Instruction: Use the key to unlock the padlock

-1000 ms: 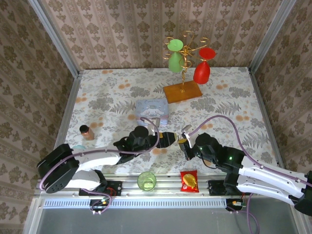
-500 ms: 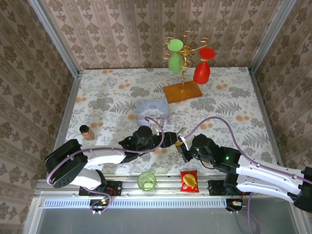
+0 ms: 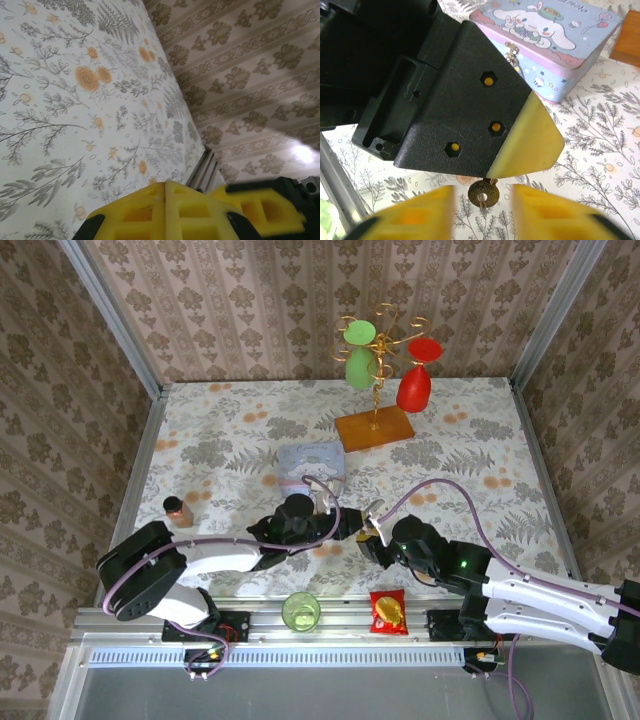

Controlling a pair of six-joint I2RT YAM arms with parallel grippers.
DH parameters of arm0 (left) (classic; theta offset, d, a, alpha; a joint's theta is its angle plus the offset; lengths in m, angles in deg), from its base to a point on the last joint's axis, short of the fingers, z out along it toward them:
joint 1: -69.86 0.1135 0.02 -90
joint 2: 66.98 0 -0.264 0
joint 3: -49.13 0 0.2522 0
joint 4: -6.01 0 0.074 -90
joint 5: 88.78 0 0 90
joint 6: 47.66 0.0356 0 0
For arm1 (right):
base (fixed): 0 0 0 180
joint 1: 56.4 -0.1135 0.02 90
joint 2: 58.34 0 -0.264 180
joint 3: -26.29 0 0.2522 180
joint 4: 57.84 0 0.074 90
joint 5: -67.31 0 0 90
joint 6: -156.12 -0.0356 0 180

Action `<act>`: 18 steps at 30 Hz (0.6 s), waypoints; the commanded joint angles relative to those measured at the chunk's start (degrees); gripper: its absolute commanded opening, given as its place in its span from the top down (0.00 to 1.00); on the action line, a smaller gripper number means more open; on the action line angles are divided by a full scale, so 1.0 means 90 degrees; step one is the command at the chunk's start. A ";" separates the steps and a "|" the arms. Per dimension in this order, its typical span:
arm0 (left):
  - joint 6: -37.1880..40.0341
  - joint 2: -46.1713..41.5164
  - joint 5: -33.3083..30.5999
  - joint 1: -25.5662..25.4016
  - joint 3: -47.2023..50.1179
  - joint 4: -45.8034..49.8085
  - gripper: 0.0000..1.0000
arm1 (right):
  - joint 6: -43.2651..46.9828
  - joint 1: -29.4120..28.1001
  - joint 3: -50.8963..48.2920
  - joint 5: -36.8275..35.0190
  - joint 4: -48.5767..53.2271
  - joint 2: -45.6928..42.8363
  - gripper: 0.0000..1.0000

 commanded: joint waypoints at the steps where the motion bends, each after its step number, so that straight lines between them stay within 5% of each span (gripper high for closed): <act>1: -0.0354 -0.0053 0.0076 0.0282 0.0265 -0.0955 1.00 | -0.0229 0.0068 -0.0170 -0.0133 -0.0338 -0.0317 0.14; 4: -0.0248 -0.0355 -0.0024 0.0485 0.0385 -0.1074 1.00 | -0.0550 0.0506 -0.0470 0.0657 -0.0818 -0.0968 0.00; 11: 0.0807 -0.1575 -0.0261 0.0569 0.0195 -0.0249 1.00 | -0.3090 0.2530 -0.1375 0.3743 -0.3702 -0.1257 0.00; 18: 0.1002 -0.2108 -0.0216 0.0585 0.0241 -0.0429 1.00 | -0.4456 0.2716 -0.1257 0.4823 -0.6343 0.0086 0.02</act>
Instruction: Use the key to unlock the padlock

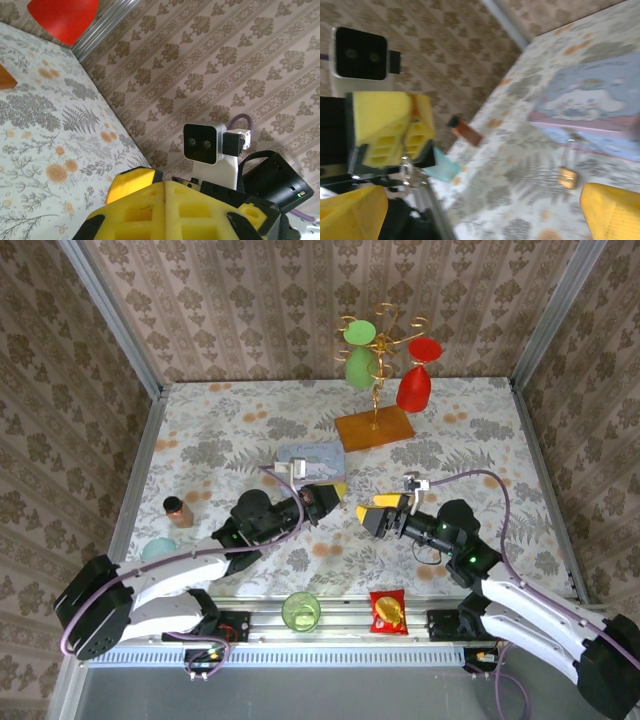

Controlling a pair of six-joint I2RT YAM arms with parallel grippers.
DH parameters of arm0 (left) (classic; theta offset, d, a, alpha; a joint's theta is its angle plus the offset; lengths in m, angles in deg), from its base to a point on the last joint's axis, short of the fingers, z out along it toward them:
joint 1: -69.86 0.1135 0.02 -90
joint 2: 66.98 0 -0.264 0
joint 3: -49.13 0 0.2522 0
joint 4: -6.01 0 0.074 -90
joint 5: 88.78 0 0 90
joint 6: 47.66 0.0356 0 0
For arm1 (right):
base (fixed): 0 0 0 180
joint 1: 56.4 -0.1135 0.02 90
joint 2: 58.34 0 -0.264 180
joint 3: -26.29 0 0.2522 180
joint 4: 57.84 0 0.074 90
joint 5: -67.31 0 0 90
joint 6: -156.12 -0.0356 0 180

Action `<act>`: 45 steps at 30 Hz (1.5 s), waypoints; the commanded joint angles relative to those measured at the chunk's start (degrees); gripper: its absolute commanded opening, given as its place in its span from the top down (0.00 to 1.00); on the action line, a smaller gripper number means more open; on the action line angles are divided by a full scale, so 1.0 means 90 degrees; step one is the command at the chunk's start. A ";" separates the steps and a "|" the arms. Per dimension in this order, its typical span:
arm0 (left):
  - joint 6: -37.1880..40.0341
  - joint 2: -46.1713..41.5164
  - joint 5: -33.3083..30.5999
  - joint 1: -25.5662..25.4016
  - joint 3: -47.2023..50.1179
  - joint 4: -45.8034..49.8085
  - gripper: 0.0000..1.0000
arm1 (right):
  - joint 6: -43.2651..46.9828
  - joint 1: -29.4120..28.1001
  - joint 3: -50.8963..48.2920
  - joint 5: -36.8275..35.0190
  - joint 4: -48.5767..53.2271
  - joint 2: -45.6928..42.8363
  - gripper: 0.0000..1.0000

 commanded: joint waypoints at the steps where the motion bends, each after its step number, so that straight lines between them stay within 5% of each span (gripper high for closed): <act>1: 0.0278 -0.0157 -0.0039 0.0055 -0.0084 -0.0122 1.00 | -0.0927 0.0018 0.0141 0.0946 -0.1911 0.0373 0.03; 20: 0.0156 -0.0090 -0.0099 -0.0014 -0.0202 -0.0292 1.00 | -0.0736 -0.0304 0.0353 0.1170 -0.2783 0.1351 0.42; 22: 0.0131 -0.0052 -0.0099 -0.0022 -0.0211 -0.0335 1.00 | -0.0744 -0.0323 0.0371 0.1165 -0.2846 0.1451 0.41; 25: 0.0100 -0.0027 -0.0060 -0.0046 -0.0231 -0.0380 1.00 | -0.0708 -0.0333 0.0412 0.1100 -0.2828 0.1637 0.22; 27: 0.0091 -0.0027 -0.0069 -0.0088 -0.0240 -0.0389 1.00 | -0.0706 -0.0336 0.0438 0.1119 -0.2949 0.1795 0.22; 36: 0.0112 -0.0036 -0.0166 -0.0111 -0.0143 -0.0430 1.00 | -0.1130 -0.0372 0.0421 0.1306 -0.3946 0.2362 0.54; 45: 0.0157 -0.0051 -0.0262 -0.0075 -0.0095 -0.0499 1.00 | -0.1197 -0.0422 0.0212 0.1233 -0.3989 0.2243 0.68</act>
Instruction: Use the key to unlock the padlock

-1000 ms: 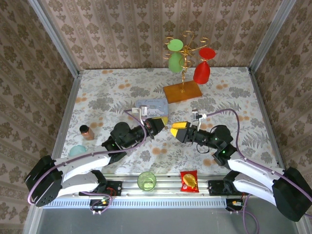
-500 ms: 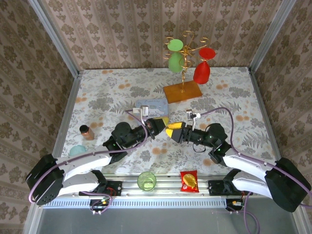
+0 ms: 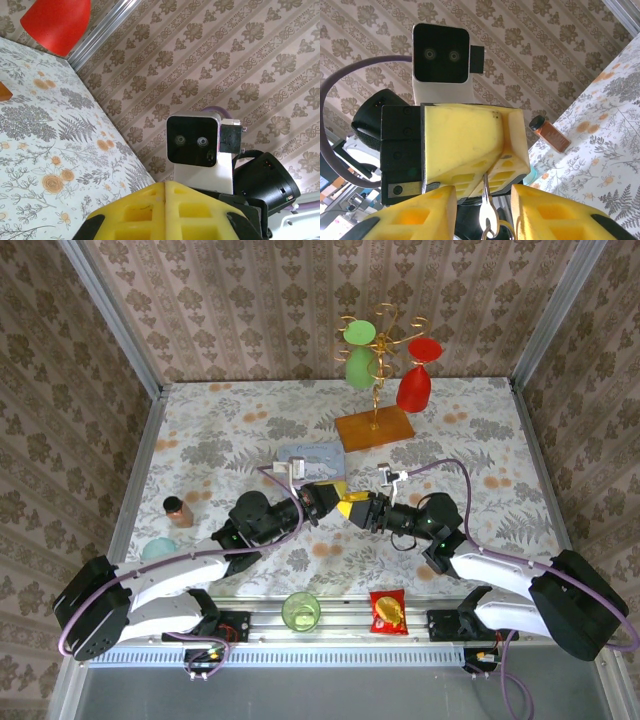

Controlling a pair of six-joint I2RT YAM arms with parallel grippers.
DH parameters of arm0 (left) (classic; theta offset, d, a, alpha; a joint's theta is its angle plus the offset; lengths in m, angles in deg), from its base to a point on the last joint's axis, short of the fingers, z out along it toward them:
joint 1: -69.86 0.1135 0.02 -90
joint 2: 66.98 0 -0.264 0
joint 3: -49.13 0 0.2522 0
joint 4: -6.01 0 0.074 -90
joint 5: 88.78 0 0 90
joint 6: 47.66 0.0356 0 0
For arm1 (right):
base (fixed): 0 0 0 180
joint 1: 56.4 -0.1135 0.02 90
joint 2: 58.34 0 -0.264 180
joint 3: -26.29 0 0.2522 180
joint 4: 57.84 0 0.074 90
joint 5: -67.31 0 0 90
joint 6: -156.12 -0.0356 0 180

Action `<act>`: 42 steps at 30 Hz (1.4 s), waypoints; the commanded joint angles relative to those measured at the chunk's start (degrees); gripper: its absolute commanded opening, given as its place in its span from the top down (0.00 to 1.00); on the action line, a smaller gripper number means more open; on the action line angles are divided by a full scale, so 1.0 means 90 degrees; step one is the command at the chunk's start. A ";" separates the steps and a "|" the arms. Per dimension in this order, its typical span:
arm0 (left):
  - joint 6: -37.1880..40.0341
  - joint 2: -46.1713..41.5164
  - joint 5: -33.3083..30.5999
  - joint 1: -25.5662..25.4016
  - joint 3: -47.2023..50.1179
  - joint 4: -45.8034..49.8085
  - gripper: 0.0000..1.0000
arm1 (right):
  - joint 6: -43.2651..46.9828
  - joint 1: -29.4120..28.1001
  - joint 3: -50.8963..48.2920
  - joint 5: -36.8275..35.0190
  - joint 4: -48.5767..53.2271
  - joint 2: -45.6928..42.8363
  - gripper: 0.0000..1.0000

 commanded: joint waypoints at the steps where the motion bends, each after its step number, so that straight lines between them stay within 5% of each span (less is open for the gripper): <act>1: 0.0047 -0.0050 -0.0110 0.0042 -0.0094 -0.0298 1.00 | -0.0018 -0.0052 -0.0056 0.0047 -0.0327 -0.0155 0.68; 16: -0.0094 0.0150 -0.0238 0.0080 -0.0048 -0.0598 1.00 | 0.0034 -0.0134 -0.0132 0.0029 -0.0405 -0.0161 0.78; 21: -0.0178 0.0237 -0.0229 0.0087 -0.0018 -0.0638 1.00 | 0.0024 -0.0143 -0.0183 -0.0059 -0.0530 -0.0120 0.98; 28: -0.0154 0.0185 -0.0268 0.0088 0.0108 -0.0587 1.00 | 0.0188 -0.0133 -0.0319 -0.0304 -0.0272 -0.0314 1.00; 29: -0.0105 0.0193 -0.0218 0.0086 0.0109 -0.0571 0.96 | 0.0263 -0.0126 -0.0307 -0.0304 -0.0059 -0.0391 1.00; 34: 0.0485 -0.0152 -0.0390 0.0120 -0.0152 0.0505 0.40 | 0.0855 -0.0133 -0.0215 -0.0535 0.1599 -0.0950 1.00; 36: 0.0955 -0.0537 -0.0704 0.0129 -0.0340 0.1421 0.01 | 0.1004 -0.0096 -0.0280 -0.0763 0.2189 -0.1253 1.00; 42: 0.1536 -0.1469 -0.1945 0.0467 -0.0774 0.4053 0.00 | 0.1855 -0.0037 -0.0111 -0.1601 0.5136 -0.2099 1.00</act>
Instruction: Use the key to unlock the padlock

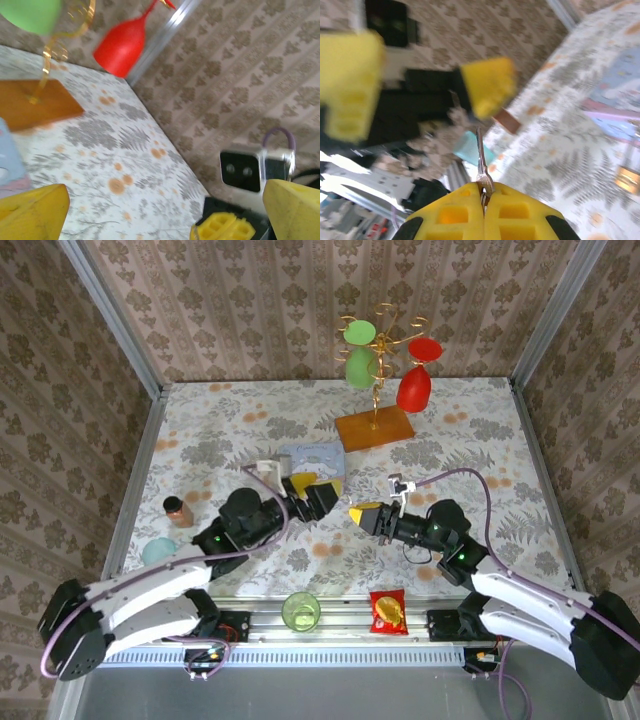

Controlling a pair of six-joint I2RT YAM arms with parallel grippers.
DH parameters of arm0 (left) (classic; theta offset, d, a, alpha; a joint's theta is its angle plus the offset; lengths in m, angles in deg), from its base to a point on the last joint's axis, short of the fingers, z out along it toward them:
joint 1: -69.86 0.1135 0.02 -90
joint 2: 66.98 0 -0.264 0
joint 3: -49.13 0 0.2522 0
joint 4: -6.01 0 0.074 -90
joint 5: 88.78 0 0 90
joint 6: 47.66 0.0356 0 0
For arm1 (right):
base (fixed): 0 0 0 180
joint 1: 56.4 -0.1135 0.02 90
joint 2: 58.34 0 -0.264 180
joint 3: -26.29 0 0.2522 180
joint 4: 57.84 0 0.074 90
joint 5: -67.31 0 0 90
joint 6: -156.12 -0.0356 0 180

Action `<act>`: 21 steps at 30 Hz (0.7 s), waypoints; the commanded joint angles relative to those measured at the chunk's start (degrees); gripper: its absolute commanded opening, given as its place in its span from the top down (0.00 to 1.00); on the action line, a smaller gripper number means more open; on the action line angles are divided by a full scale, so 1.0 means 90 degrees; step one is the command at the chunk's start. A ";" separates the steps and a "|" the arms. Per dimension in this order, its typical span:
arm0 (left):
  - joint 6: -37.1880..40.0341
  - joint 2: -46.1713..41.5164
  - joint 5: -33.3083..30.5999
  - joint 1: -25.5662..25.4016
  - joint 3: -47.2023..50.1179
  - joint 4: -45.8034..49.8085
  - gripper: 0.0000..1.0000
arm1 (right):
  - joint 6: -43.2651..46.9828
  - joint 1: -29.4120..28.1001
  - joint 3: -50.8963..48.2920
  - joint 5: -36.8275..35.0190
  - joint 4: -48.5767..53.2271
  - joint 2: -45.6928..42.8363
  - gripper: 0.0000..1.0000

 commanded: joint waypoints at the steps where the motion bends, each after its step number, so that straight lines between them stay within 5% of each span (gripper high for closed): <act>1: 0.0622 -0.0337 -0.0782 0.0316 -0.0406 0.1928 0.00 | 0.0707 0.0070 0.0141 -0.0754 0.2148 -0.0226 1.00; 6: 0.0663 -0.0001 -0.0398 0.0629 -0.0240 0.2897 0.00 | 0.0792 0.0207 0.0146 -0.0981 0.2632 0.0260 1.00; 10: 0.0614 0.0768 -0.0072 0.0852 0.0332 0.2206 0.04 | 0.0777 0.0212 0.0146 -0.0939 0.2265 0.0804 1.00; 15: 0.0549 0.2183 0.1216 0.1669 0.0580 0.0673 0.22 | 0.0667 0.0201 0.0285 -0.0818 0.1745 0.1552 1.00; 21: 0.1036 0.3173 0.1163 0.1523 -0.0151 0.0921 0.22 | 0.0661 0.0221 0.0319 -0.0748 0.1332 0.2098 1.00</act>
